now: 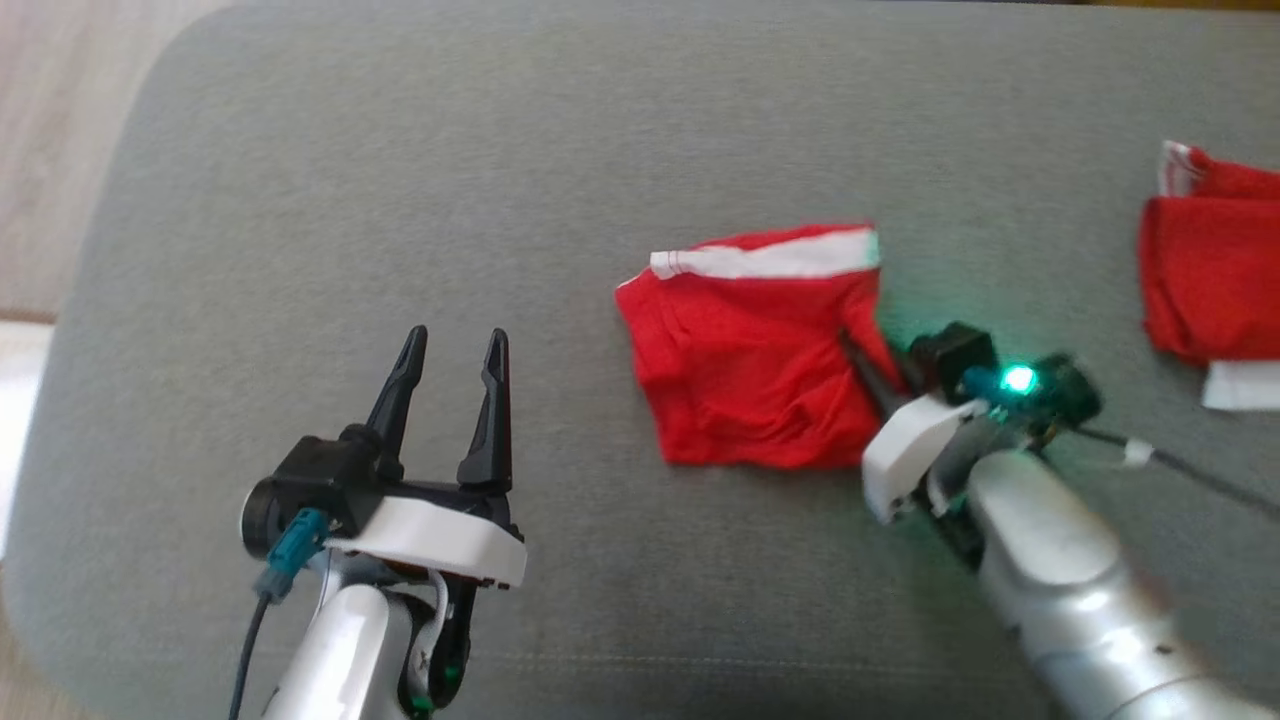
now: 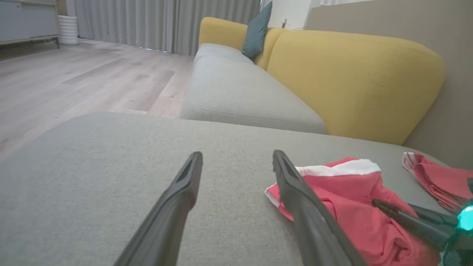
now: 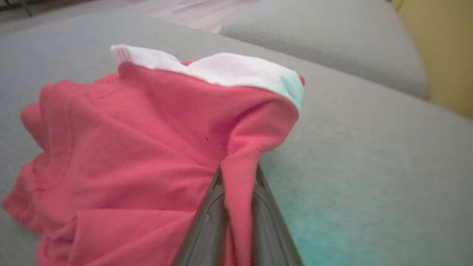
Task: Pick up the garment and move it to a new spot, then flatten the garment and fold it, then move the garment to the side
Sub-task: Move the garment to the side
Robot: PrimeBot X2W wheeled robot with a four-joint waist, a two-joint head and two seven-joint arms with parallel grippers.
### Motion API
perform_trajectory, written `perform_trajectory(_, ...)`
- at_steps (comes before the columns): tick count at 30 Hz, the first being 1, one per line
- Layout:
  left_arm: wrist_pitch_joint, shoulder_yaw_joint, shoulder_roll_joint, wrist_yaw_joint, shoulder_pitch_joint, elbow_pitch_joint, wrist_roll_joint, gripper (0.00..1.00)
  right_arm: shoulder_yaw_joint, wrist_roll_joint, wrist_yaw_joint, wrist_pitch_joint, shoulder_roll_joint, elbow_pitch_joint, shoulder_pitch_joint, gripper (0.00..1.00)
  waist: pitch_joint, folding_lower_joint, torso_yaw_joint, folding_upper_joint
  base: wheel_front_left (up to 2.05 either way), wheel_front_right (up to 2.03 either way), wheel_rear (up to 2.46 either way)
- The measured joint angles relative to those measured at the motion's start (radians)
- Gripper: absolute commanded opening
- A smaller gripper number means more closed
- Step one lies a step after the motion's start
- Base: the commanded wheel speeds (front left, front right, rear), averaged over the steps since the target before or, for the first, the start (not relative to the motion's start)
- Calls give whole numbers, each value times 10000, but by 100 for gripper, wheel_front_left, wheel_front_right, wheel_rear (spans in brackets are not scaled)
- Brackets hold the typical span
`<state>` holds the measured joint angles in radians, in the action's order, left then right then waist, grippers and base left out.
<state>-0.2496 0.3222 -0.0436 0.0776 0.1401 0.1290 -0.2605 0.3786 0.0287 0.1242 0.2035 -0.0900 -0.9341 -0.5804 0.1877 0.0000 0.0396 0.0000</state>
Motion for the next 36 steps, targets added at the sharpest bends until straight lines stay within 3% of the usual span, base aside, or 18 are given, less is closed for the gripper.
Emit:
perform_trajectory(4, 0, -10, 0, -71, 53, -48, 42, 100, 355, -1068, 0, 79, -874, 623, -321, 0, -51, 0, -527, 0, 0, 0, 0)
perform_trajectory(9, -2, -4, 0, -77, 151, -115, 42, 100, 1331, -1223, 0, -58, -2240, 1392, -604, 0, -56, 0, -1264, 0, 0, 0, 0)
perform_trajectory(15, -2, 96, 2, -161, 568, -159, 151, 100, 2606, -571, 0, -500, -4343, 2240, -1560, 0, 299, 0, -2009, 0, 0, 0, 0)
perform_trajectory(20, -2, 125, 4, -251, 1017, -155, 222, 100, 2869, 366, 0, -918, -5687, 2387, -2292, 0, 924, 0, -2317, 0, 0, 0, 0)
perform_trajectory(26, -2, 100, 10, -359, 1389, -102, 307, 100, 2019, 610, 0, -1260, -6205, 2050, -2688, 0, 1544, 0, -2435, 0, 0, 0, 0)
perform_trajectory(36, -2, -59, 12, -529, 1603, -33, 389, 100, -65, 575, 0, -2389, -6101, 1490, -2656, 0, 2250, 0, -2223, 0, 0, 0, 0)
